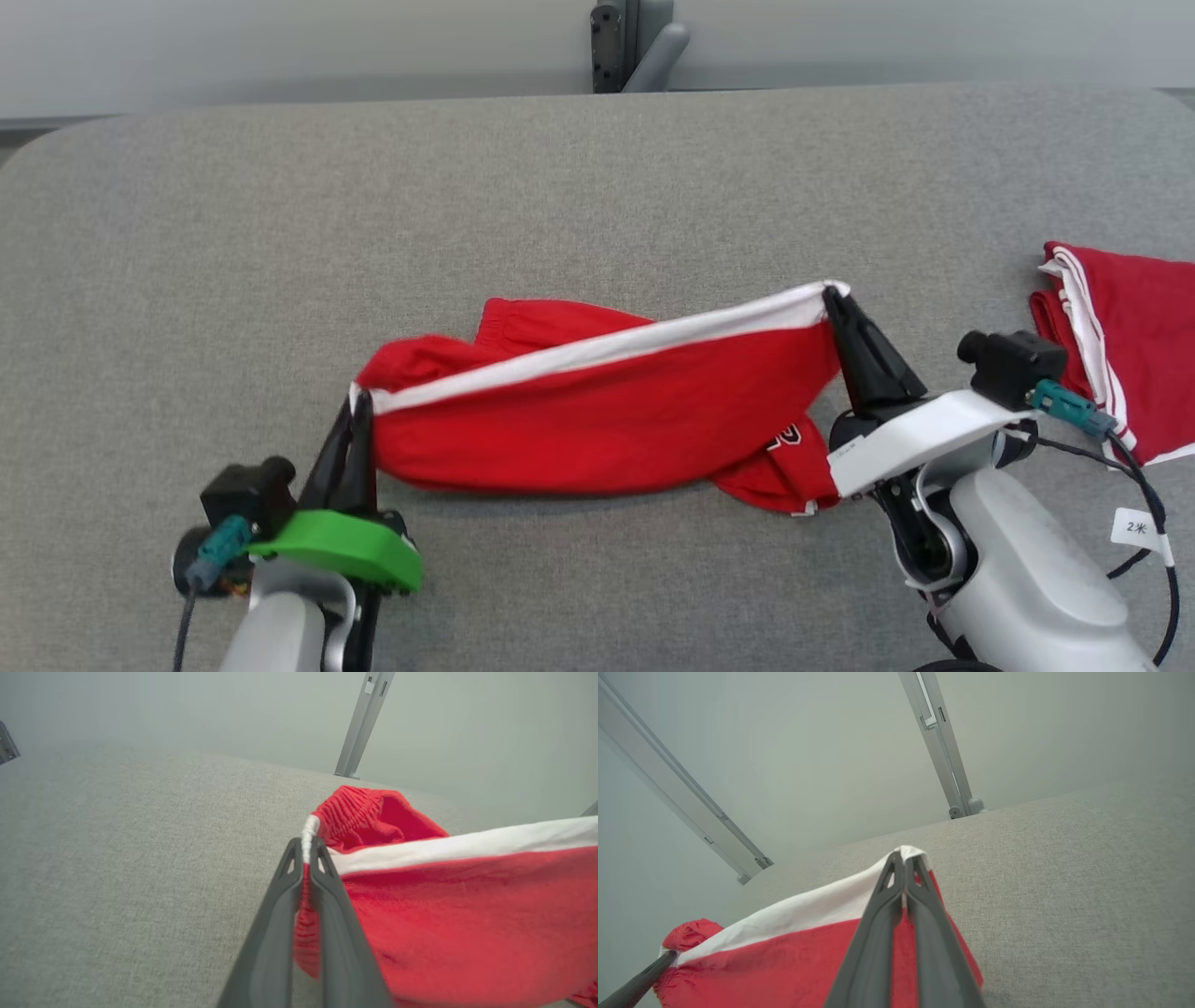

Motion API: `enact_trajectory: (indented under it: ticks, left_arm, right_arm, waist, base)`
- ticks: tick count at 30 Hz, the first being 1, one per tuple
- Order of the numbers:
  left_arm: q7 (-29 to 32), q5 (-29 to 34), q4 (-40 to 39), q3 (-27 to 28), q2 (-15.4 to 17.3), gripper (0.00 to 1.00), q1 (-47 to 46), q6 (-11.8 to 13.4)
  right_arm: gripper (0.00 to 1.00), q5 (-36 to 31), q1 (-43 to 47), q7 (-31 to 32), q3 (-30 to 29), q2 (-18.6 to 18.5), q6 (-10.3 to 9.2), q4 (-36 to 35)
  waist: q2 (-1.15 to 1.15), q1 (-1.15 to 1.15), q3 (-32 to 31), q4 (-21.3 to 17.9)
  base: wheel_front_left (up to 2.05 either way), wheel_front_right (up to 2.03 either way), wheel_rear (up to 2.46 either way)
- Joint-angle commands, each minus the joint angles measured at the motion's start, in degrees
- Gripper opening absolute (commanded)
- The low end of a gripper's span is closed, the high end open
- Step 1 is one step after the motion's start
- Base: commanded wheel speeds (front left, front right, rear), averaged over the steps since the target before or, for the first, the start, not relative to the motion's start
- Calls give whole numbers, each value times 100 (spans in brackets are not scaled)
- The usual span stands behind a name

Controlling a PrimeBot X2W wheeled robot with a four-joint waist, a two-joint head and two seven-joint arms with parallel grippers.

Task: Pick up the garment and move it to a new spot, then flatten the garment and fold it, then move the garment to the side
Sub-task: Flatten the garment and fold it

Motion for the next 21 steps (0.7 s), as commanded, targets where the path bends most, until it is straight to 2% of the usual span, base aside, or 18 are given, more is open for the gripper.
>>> enact_trajectory:
  ticks: [1, 5, 7, 11, 13, 17, 21]
  left_arm:
    - [3, 99, -121, 76, 66, 0, -196, -45]
    - [4, 175, -445, 124, 328, 0, -845, -129]
    - [70, 142, -592, 88, 561, 0, -1302, -150]
    - [489, 50, -972, 85, 1054, 0, -2229, -168]
    - [723, -97, -1068, 96, 1179, 0, -2630, -167]
    - [1214, -126, -1005, -4, 1464, 0, -3352, -170]
    - [1498, -65, -677, -316, 1588, 0, -4049, -176]
  right_arm:
    - [0, -25, -108, 2, -56, -51, -4, -143]
    - [0, 9, -477, 2, -185, -209, -4, -573]
    - [0, 18, -751, 2, -225, -345, -5, -748]
    - [0, -23, -1356, 2, -347, -547, -8, -1007]
    - [0, -84, -1628, 2, -376, -624, -9, -1017]
    - [0, -155, -2205, 99, -346, -716, -9, -791]
    - [0, -207, -2920, 308, -225, -740, -9, -288]
  waist:
    - [0, 0, -391, -179]
    - [0, 0, -651, -307]
    - [0, 0, -718, -342]
    - [0, 0, -753, -371]
    - [0, 0, -685, -379]
    - [0, 0, -284, -371]
    - [0, 0, 494, -347]
  base:
    - [0, 0, 0]
    - [0, 0, 0]
    - [0, 0, 0]
    - [0, 0, 0]
    - [0, 0, 0]
    - [0, 0, 0]
    - [0, 0, 0]
